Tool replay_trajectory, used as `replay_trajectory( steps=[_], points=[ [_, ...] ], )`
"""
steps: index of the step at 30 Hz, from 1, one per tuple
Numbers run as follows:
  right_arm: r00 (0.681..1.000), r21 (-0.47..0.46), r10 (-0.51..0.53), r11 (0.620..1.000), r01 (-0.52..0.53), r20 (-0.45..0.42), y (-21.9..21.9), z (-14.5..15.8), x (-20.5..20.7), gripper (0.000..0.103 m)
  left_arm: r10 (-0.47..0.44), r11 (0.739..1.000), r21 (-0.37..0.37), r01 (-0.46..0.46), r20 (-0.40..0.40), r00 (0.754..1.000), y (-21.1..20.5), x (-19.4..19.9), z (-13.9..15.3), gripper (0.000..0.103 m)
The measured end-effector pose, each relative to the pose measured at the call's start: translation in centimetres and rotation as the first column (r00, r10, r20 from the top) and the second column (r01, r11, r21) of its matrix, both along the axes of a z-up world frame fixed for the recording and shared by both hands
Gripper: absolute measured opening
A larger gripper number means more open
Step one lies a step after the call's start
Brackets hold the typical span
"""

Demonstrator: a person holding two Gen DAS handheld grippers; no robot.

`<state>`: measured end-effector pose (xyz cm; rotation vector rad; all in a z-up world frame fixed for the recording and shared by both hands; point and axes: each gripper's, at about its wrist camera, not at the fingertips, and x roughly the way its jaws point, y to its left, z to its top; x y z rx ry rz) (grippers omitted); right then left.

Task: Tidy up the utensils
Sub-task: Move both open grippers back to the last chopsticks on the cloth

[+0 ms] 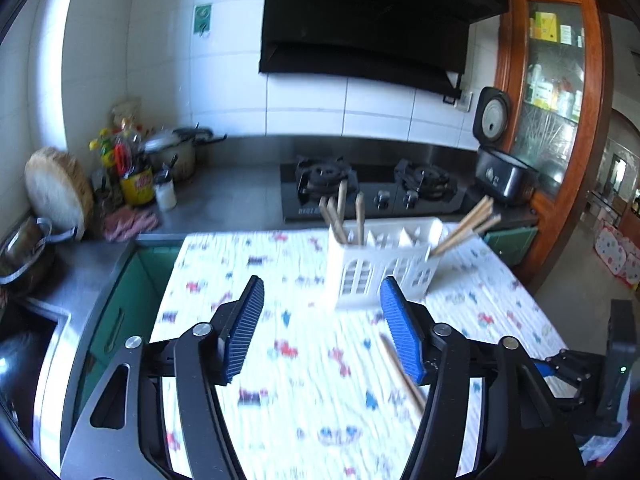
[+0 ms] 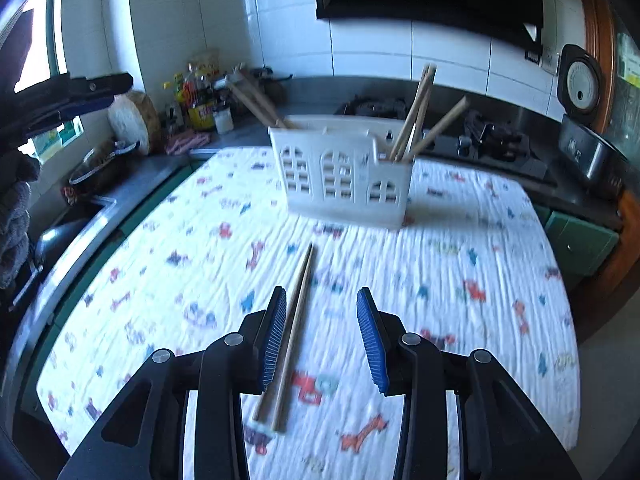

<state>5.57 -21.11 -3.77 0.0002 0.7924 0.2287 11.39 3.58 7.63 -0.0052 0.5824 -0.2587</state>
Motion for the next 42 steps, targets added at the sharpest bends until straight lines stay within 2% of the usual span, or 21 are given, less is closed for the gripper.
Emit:
replay_trajectory(
  steps=[11,21,33,42],
  points=[
    [0.992,0.018,0.019,1.000,-0.016,-0.129,2.6,-6.7,-1.3,0.028,0.091,0.996,0.019,-0.090,-0.092,0.992,3.1,-3.6,-5.7,0.073],
    [0.982,0.045,0.013,0.999,-0.005,-0.190,3.5,-9.0,-0.2,0.015,0.149,0.989,0.011,-0.149,-0.194,0.970,5.6,-5.3,-9.9,0.075],
    [0.977,0.047,-0.016,0.999,0.026,-0.214,3.6,-10.0,0.8,0.012,0.171,0.984,-0.003,-0.177,-0.234,0.957,6.0,-5.6,-11.3,0.075],
    [0.976,-0.003,-0.032,0.999,0.032,-0.215,3.8,-10.6,0.7,0.009,0.166,0.985,-0.007,-0.173,-0.247,0.955,5.6,-5.6,-11.6,0.075]
  ],
)
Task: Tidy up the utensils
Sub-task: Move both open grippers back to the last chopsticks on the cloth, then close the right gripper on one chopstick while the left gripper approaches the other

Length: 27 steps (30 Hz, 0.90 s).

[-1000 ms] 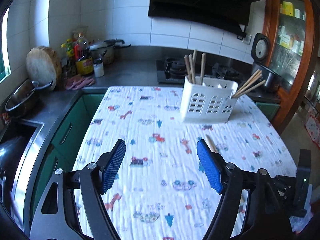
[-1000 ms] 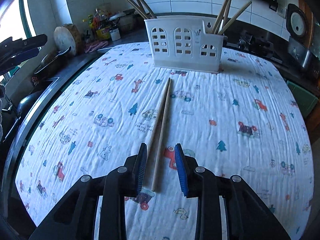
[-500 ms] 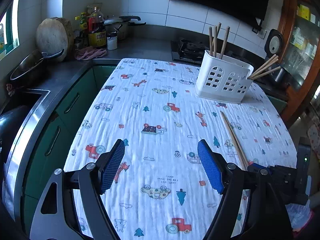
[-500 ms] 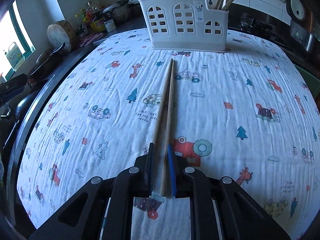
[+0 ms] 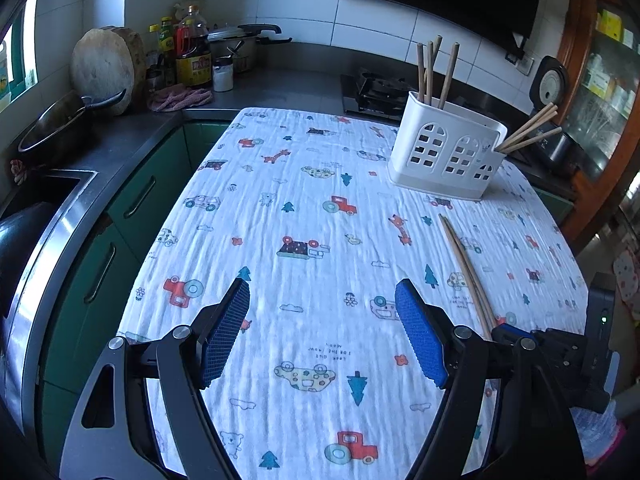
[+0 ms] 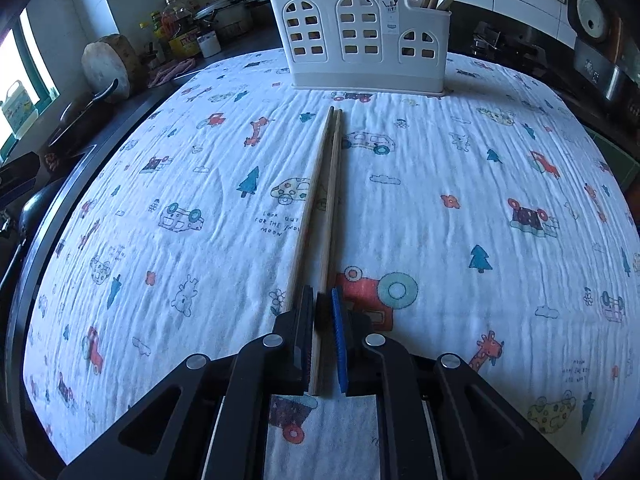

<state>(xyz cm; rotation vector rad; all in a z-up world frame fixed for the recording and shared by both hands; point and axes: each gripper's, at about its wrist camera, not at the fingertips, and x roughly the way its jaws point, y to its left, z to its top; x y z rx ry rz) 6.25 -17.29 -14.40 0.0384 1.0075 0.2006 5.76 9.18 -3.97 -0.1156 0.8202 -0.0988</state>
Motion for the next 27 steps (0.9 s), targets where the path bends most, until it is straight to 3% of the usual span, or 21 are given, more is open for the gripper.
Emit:
replay_trajectory(
  steps=[12,27],
  points=[
    [1.000,0.023,-0.015,1.000,0.015,0.025,-0.7,0.9,-0.5,0.008,-0.062,0.998,-0.010,0.062,-0.037,0.997,-2.5,-0.4,-1.2,0.075],
    [0.983,0.064,-0.050,0.997,0.040,0.176,-3.8,7.5,-2.8,0.007,-0.222,0.975,-0.059,0.216,-0.113,0.969,-9.2,-0.4,-3.8,0.073]
  ],
)
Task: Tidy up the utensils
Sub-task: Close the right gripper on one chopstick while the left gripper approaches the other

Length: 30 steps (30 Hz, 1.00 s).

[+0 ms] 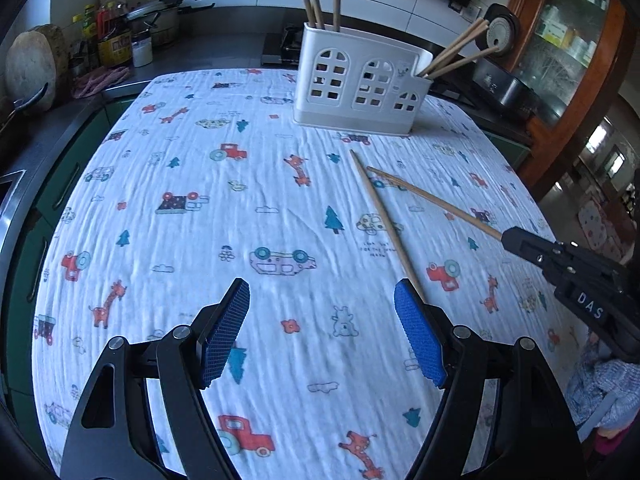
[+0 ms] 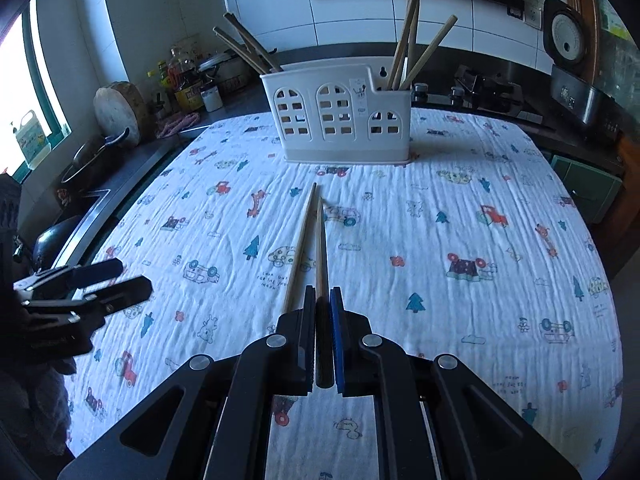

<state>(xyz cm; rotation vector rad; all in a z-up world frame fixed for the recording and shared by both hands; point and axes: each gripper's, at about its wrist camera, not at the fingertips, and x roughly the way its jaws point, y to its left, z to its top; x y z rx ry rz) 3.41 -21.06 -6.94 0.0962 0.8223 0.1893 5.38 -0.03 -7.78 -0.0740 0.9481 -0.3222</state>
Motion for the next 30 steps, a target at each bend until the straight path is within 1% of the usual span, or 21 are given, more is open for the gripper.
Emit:
replay_trajectory(
  steps=[3,9,12,20,23,25,28,30],
  points=[
    [0.999,0.006,-0.008,1.000,0.008,0.032,-0.5,1.2,-0.3,0.007,-0.023,1.000,-0.020,0.022,-0.031,0.999,-1.2,0.2,-0.8,0.073],
    [0.996,0.020,-0.022,1.000,0.020,0.083,-1.3,3.2,-0.9,0.007,-0.067,0.997,-0.052,0.064,-0.065,0.996,-3.3,0.5,-1.7,0.064],
    [0.994,0.021,-0.026,0.999,0.024,0.103,-1.6,3.9,-1.1,0.007,-0.083,0.995,-0.061,0.079,-0.077,0.994,-4.2,0.6,-2.0,0.057],
    [0.990,0.027,-0.049,0.999,0.045,0.132,-2.7,4.9,-1.7,0.007,-0.115,0.992,-0.068,0.108,-0.111,0.987,-6.5,0.8,-3.5,0.036],
    [0.989,0.027,-0.054,0.998,0.050,0.135,-3.0,5.0,-1.9,0.007,-0.116,0.990,-0.093,0.105,-0.132,0.984,-7.0,1.2,-3.9,0.028],
    [0.988,0.026,-0.059,0.998,0.056,0.140,-3.2,5.1,-2.0,0.007,-0.122,0.989,-0.101,0.109,-0.136,0.983,-7.5,1.3,-4.1,0.025],
    [0.987,0.023,-0.062,0.998,0.059,0.145,-3.3,5.4,-2.2,0.007,-0.116,0.991,-0.088,0.104,-0.143,0.983,-7.9,1.7,-4.4,0.025],
    [0.987,0.020,-0.065,0.998,0.062,0.150,-3.5,5.6,-2.3,0.007,-0.096,0.993,-0.084,0.084,-0.156,0.983,-8.1,2.1,-4.7,0.025]
  ],
)
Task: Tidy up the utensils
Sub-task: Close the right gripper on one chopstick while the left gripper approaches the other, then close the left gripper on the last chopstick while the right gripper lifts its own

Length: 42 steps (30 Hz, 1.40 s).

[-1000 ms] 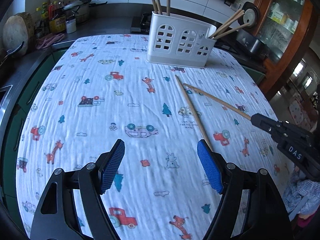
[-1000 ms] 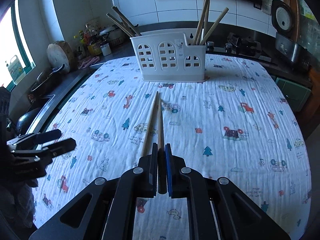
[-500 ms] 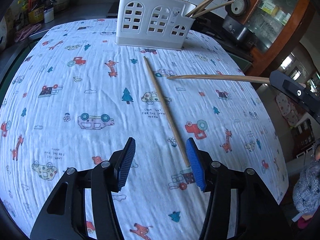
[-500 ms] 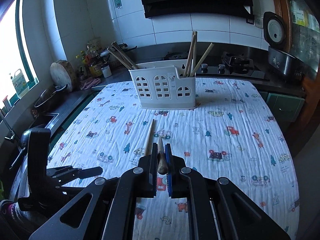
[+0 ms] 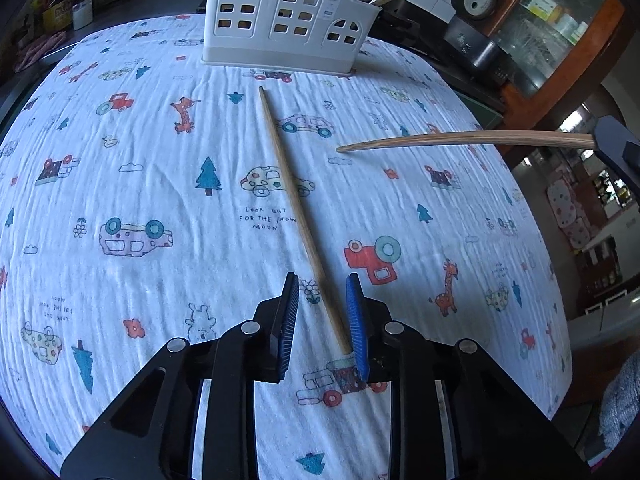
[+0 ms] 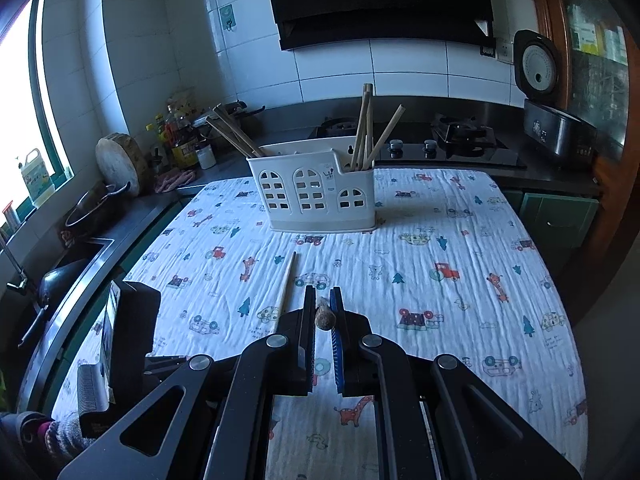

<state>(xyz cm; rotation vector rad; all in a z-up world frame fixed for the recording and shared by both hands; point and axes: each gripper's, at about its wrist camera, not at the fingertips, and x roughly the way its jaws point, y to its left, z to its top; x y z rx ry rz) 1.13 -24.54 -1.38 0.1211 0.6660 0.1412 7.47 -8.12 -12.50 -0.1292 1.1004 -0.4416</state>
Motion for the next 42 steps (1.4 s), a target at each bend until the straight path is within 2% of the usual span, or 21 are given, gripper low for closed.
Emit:
replay_trajectory(
  steps=[4,10,13,15,21,28,36,42],
  points=[
    [1.000,-0.002,-0.005,1.000,0.005,0.003,-0.2,0.1,0.0,0.007,0.024,1.000,0.002,-0.024,-0.025,0.999,-0.4,0.6,-0.5,0.024],
    [1.000,0.003,-0.010,1.000,0.010,0.000,-0.5,0.0,0.0,0.007,0.038,0.999,0.035,-0.036,-0.046,0.998,-1.3,1.0,-1.0,0.016],
    [1.000,0.002,-0.010,1.000,0.010,0.000,-0.6,0.0,0.1,0.007,0.043,0.998,0.049,-0.041,-0.039,0.998,-1.5,1.1,-1.1,0.014],
    [1.000,0.001,-0.009,1.000,0.009,0.000,-0.6,0.0,0.1,0.007,0.049,0.996,0.073,-0.047,-0.035,0.998,-1.6,1.1,-1.0,0.009],
    [1.000,0.000,-0.008,1.000,0.008,0.000,-0.5,0.0,0.1,0.007,0.045,0.997,0.071,-0.043,-0.034,0.998,-1.1,1.2,-0.4,0.007],
    [1.000,-0.003,-0.005,1.000,0.005,0.001,-0.5,0.1,0.4,0.007,0.055,0.995,0.083,-0.062,0.081,0.995,0.6,0.7,2.9,0.006],
    [1.000,-0.029,0.015,0.999,-0.015,0.001,-0.1,1.0,1.6,0.007,0.051,0.995,0.069,-0.068,0.226,0.973,2.3,0.3,7.4,0.006],
    [1.000,-0.044,0.027,0.999,-0.026,0.008,0.2,1.3,2.0,0.007,0.029,0.997,0.066,-0.047,0.250,0.968,2.6,0.2,8.8,0.005]
  ],
)
